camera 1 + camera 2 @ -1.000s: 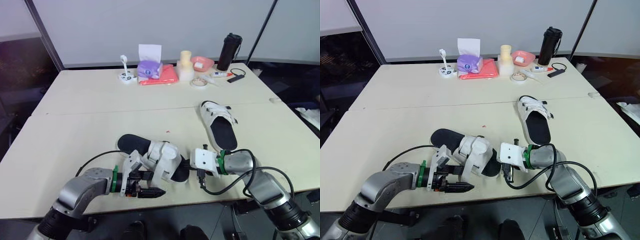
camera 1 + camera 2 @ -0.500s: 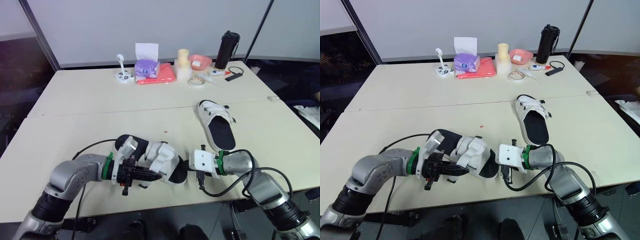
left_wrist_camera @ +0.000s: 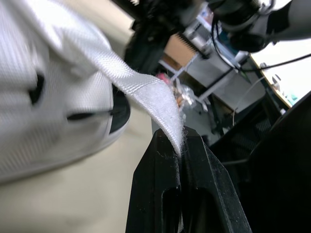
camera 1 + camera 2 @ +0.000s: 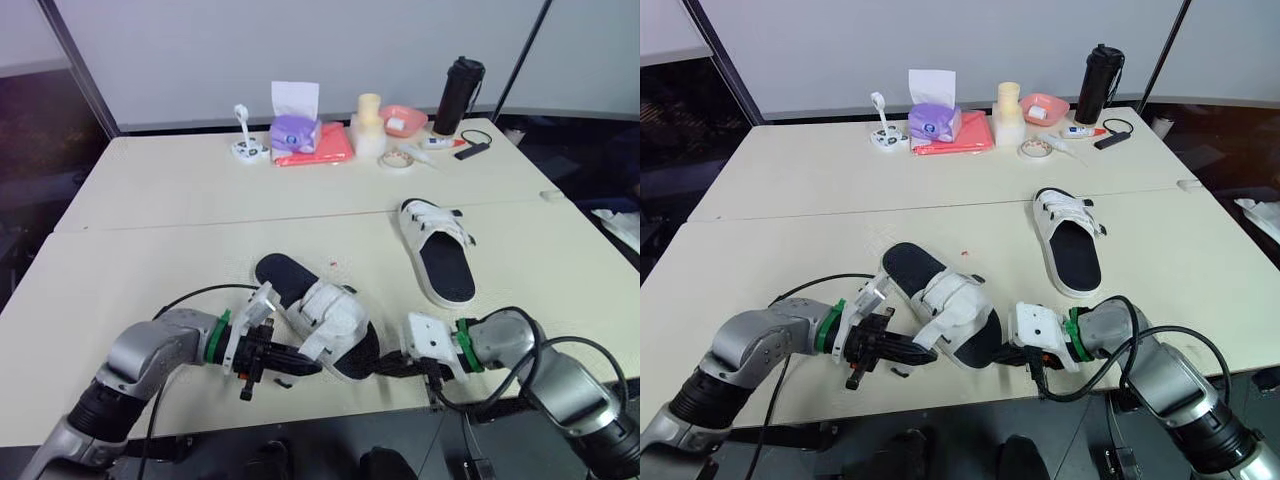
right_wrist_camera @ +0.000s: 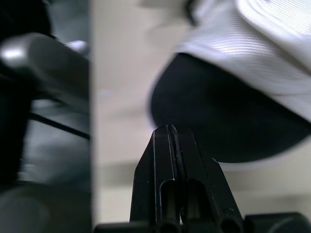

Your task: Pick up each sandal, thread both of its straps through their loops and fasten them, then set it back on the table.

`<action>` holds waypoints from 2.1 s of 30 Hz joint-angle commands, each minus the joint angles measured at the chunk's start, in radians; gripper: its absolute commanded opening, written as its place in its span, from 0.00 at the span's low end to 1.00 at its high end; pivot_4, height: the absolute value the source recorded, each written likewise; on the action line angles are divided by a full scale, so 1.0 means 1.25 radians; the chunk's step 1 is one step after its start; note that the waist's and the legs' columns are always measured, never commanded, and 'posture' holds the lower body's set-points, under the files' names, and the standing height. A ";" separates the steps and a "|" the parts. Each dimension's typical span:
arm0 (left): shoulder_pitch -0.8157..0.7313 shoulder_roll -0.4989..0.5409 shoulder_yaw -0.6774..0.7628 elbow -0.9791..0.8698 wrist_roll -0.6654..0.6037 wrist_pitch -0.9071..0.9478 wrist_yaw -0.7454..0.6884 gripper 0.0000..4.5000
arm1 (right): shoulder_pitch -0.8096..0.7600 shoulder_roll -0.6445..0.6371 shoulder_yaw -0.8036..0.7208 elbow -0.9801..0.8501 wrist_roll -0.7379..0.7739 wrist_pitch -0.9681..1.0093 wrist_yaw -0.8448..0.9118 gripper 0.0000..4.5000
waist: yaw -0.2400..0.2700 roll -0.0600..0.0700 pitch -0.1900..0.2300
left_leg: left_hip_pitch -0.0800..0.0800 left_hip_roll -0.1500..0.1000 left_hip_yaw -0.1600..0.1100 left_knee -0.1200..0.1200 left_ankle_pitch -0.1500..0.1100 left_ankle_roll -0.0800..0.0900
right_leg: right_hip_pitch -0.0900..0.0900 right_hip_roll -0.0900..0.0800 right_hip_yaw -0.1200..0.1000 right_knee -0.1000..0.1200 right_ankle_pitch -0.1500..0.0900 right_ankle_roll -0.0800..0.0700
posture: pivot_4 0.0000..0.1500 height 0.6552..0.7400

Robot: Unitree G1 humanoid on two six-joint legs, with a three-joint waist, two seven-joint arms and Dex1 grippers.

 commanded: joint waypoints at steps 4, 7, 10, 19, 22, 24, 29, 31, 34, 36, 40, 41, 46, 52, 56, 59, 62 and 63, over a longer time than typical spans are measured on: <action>0.000 0.004 0.002 -0.011 0.004 -0.019 -0.015 0.02 | 0.003 0.004 0.017 -0.073 0.070 0.076 -0.002 0.00 | 0.000 0.001 0.001 | 0.000 0.000 0.000 0.002 0.000 0.000 | 0.000 0.000 0.000 0.000 0.000 0.000 | 1.00 1.00; -0.001 0.007 0.004 -0.006 0.008 -0.022 -0.018 0.02 | -0.007 0.003 0.038 -0.073 0.074 0.085 0.002 0.00 | 0.000 0.001 0.001 | 0.000 0.000 0.000 0.003 0.000 0.000 | 0.001 0.000 0.000 0.000 0.000 0.000 | 1.00 1.00; -0.006 0.007 0.009 -0.001 0.008 -0.019 -0.017 0.02 | -0.022 0.014 0.070 -0.058 0.067 0.084 0.001 0.00 | 0.000 0.001 0.001 | -0.001 0.000 0.000 0.004 0.000 0.000 | 0.001 0.000 0.000 0.001 0.000 0.000 | 1.00 1.00; -0.014 0.014 0.036 0.007 0.000 -0.010 -0.010 0.02 | -0.053 0.058 0.157 0.030 -0.014 0.025 -0.046 0.00 | 0.000 0.001 0.001 | -0.001 0.000 0.000 0.007 0.000 0.000 | 0.001 0.001 0.000 0.002 0.000 0.000 | 1.00 1.00; -0.017 0.014 0.043 0.005 -0.002 -0.005 -0.008 0.02 | -0.055 0.066 0.154 0.059 -0.032 -0.002 -0.065 0.00 | -0.001 0.001 0.001 | -0.001 0.000 0.000 0.007 0.000 0.000 | 0.002 0.001 0.000 0.002 0.000 0.000 | 1.00 1.00; -0.018 0.014 0.045 0.006 -0.001 -0.005 -0.008 0.02 | -0.055 0.065 0.146 0.071 -0.035 -0.010 -0.069 0.00 | -0.001 0.001 0.001 | -0.001 0.000 0.000 0.007 0.000 0.000 | 0.001 0.001 0.000 0.003 0.000 0.000 | 1.00 1.00; -0.020 0.008 0.041 0.006 0.000 -0.008 -0.008 0.02 | -0.058 0.050 0.112 0.091 -0.030 -0.022 -0.074 0.00 | -0.001 0.001 0.001 | 0.000 0.000 0.000 0.009 0.000 0.000 | 0.002 0.001 0.000 0.004 0.000 0.000 | 1.00 1.00; -0.019 0.005 0.037 0.003 0.001 -0.010 -0.008 0.02 | -0.059 0.046 0.100 0.098 -0.028 -0.025 -0.075 0.00 | -0.001 0.001 0.001 | 0.000 0.000 0.000 0.010 0.000 0.000 | 0.002 0.001 0.000 0.005 0.000 0.000 | 1.00 1.00; -0.019 0.001 0.034 -0.003 -0.001 -0.009 -0.008 0.02 | -0.063 0.043 0.081 0.110 -0.025 -0.028 -0.076 0.00 | -0.001 0.001 0.001 | 0.000 0.000 0.000 0.011 0.000 0.000 | 0.002 0.001 0.000 0.006 0.001 0.000 | 1.00 1.00; -0.019 0.000 0.031 -0.008 -0.002 -0.009 -0.011 0.02 | -0.067 0.041 0.071 0.122 -0.025 -0.031 -0.076 0.00 | -0.001 0.001 0.001 | 0.000 0.000 0.000 0.011 0.000 0.000 | 0.002 0.001 0.000 0.006 0.001 0.000 | 1.00 1.00; -0.019 -0.003 0.027 -0.013 -0.001 -0.010 -0.011 0.02 | -0.073 0.037 0.059 0.145 -0.031 -0.043 -0.076 0.00 | -0.001 0.001 0.001 | 0.000 0.000 0.000 0.011 0.000 0.000 | 0.001 0.001 0.001 0.007 0.001 0.000 | 1.00 1.00; -0.019 -0.004 0.027 -0.014 -0.001 -0.010 -0.010 0.02 | -0.075 0.036 0.055 0.151 -0.031 -0.045 -0.078 0.00 | -0.001 0.001 0.001 | 0.000 0.000 0.000 0.011 0.000 0.000 | 0.001 0.001 0.001 0.008 0.001 0.000 | 1.00 1.00; -0.016 -0.008 0.024 -0.019 0.002 -0.012 -0.008 0.02 | -0.091 0.038 0.037 0.179 -0.033 -0.058 -0.085 0.00 | -0.001 0.001 0.001 | 0.000 0.000 0.001 0.012 0.000 0.000 | 0.001 0.001 0.001 0.010 0.001 0.000 | 1.00 1.00; -0.014 -0.011 0.024 -0.019 0.006 -0.015 -0.003 0.02 | -0.111 0.045 0.030 0.201 -0.033 -0.063 -0.088 0.00 | -0.001 0.001 0.001 | 0.000 0.000 0.001 0.012 0.000 0.000 | 0.000 0.001 0.001 0.012 0.000 0.000 | 1.00 1.00; -0.014 -0.016 0.024 -0.016 0.012 -0.021 0.007 0.02 | -0.118 0.045 0.025 0.206 -0.031 -0.062 -0.089 0.00 | -0.001 0.001 0.001 | 0.000 0.000 0.001 0.012 0.000 0.000 | 0.000 0.001 0.001 0.012 0.000 0.000 | 1.00 1.00; -0.017 -0.036 0.032 0.000 0.029 -0.039 0.037 0.02 | -0.106 0.028 0.016 0.177 -0.020 -0.046 -0.081 0.00 | -0.001 0.001 0.001 | 0.000 0.000 0.001 0.012 0.001 0.000 | 0.000 0.001 0.001 0.012 0.000 0.000 | 1.00 1.00; -0.027 -0.074 0.049 0.024 0.048 -0.063 0.085 0.02 | -0.088 0.001 -0.016 0.118 0.012 -0.008 -0.068 0.00 | 0.002 0.001 0.001 | 0.000 -0.001 0.001 0.012 0.001 0.000 | 0.000 0.001 0.001 0.012 0.000 0.000 | 1.00 1.00; -0.030 -0.086 0.054 0.030 0.053 -0.070 0.100 0.02 | -0.086 -0.006 -0.029 0.101 0.024 0.005 -0.067 0.00 | 0.002 0.001 0.001 | 0.000 -0.001 0.001 0.012 0.001 0.000 | 0.001 0.001 0.001 0.012 0.000 0.000 | 1.00 1.00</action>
